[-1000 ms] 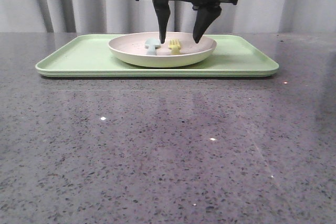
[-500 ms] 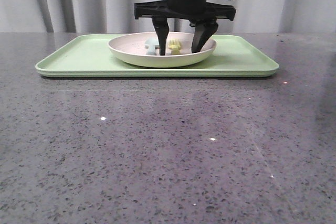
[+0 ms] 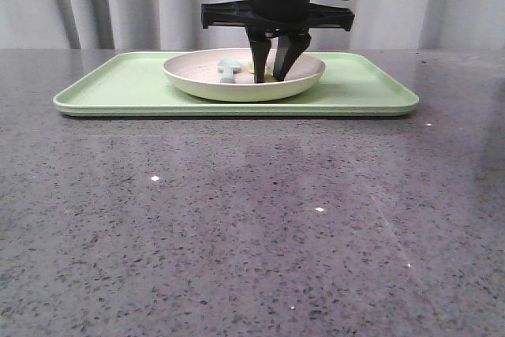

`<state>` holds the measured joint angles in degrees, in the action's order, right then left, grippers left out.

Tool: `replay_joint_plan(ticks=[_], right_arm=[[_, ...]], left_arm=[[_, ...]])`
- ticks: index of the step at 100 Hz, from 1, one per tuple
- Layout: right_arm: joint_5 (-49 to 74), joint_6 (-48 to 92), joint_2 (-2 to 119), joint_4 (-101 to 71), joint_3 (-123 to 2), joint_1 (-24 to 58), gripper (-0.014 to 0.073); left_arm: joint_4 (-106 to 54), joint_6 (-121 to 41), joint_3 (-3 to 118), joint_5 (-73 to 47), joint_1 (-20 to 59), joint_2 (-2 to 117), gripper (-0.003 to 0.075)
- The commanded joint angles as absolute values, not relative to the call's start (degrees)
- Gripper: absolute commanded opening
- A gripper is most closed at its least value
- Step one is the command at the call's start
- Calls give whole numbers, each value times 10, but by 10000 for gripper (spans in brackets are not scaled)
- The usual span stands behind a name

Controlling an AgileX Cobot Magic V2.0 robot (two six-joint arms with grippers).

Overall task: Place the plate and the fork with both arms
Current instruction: 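Close the right gripper on the yellow fork handle and lift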

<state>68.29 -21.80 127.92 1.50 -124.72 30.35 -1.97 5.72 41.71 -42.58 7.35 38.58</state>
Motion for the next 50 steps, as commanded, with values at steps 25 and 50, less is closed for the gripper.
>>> replay_joint_plan(ticks=[25,50], right_arm=[[685,-218,1232,20,-1285,302,24],[719,-218,1211,43,-1320,294,24]], left_arm=[[-20,63,432,-393,71,385,221],[-20,63,432,-397,71,385,221]])
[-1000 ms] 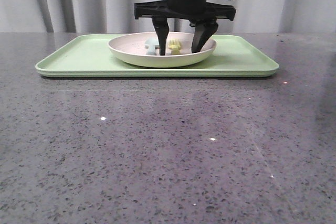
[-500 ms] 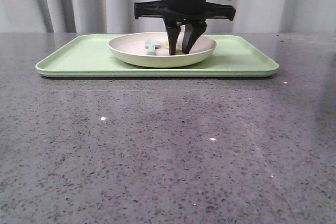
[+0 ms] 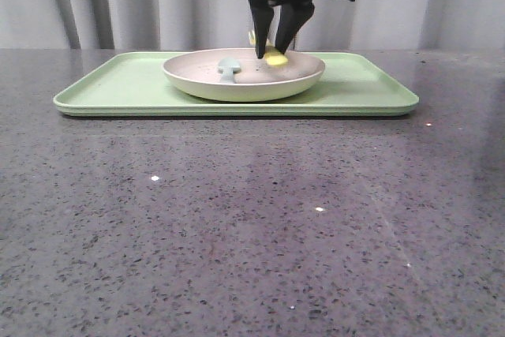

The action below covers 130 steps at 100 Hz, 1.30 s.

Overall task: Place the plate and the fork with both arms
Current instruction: 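Close the right gripper on the yellow fork handle and lift, then move the fork beside the plate and lower it onto the tray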

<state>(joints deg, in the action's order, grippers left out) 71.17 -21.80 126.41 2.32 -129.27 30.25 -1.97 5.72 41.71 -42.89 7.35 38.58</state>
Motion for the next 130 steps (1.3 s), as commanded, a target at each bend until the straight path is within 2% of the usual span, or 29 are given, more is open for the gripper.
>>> replay_joint_plan(ticks=[1,25,88,130], right_arm=[[720,-218,1211,44,-1320,294,24],[771,-217,1196,54,-1320,264,24],[772,-208,1194,55,-1290,190,24],[764,-207,1201,53,-1242,186,24]], left_arm=[[-20,63,432,-397,71,385,221],[-20,63,432,-397,71,385,221],[-20,63,432,-409,71,385,221],[-20,63,432,-406,71,385,221]])
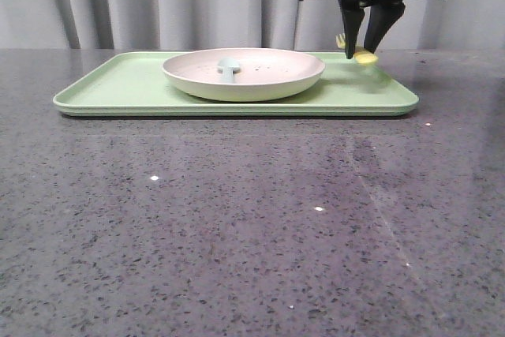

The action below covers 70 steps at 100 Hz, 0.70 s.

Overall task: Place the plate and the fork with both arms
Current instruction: 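Move the fork beside the plate and lower it onto the tray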

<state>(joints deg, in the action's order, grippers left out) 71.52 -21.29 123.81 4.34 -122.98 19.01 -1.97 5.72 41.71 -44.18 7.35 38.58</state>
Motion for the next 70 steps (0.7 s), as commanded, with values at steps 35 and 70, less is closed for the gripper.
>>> replay_joint_plan(ticks=[35,70], right_arm=[[771,-186,1222,18,-1242,186,27],[771,-180,1223,18,-1242,186,125]], left_arm=[[-20,63,432,-406,71,385,221],[-20,63,432,-406,71,385,221]])
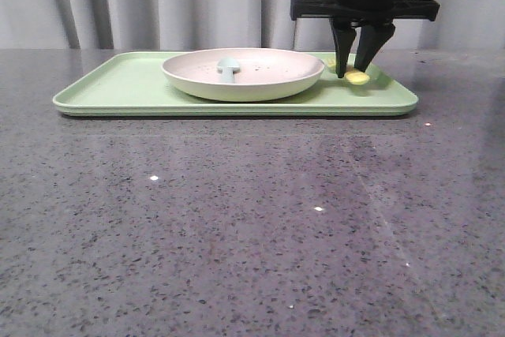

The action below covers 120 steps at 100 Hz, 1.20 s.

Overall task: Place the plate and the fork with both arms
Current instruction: 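Move the fork beside the plate and lower it onto the tray, then open the right gripper and raise it away from the fork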

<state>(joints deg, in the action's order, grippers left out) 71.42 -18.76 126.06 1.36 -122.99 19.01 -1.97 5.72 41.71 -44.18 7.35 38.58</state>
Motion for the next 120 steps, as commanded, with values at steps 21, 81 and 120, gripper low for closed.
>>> replay_joint_plan(ticks=[21,81,120], right_arm=[[771,-180,1223,18,-1242,186,300],[771,-181,1164,18,-1242,188,297],[739,-181,1062,40,-1158,202,297]], left_arm=[[-20,63,432,-406,71,385,221],[-20,63,432,-406,71,385,221],[-20,63,432,-406,71,384,221]])
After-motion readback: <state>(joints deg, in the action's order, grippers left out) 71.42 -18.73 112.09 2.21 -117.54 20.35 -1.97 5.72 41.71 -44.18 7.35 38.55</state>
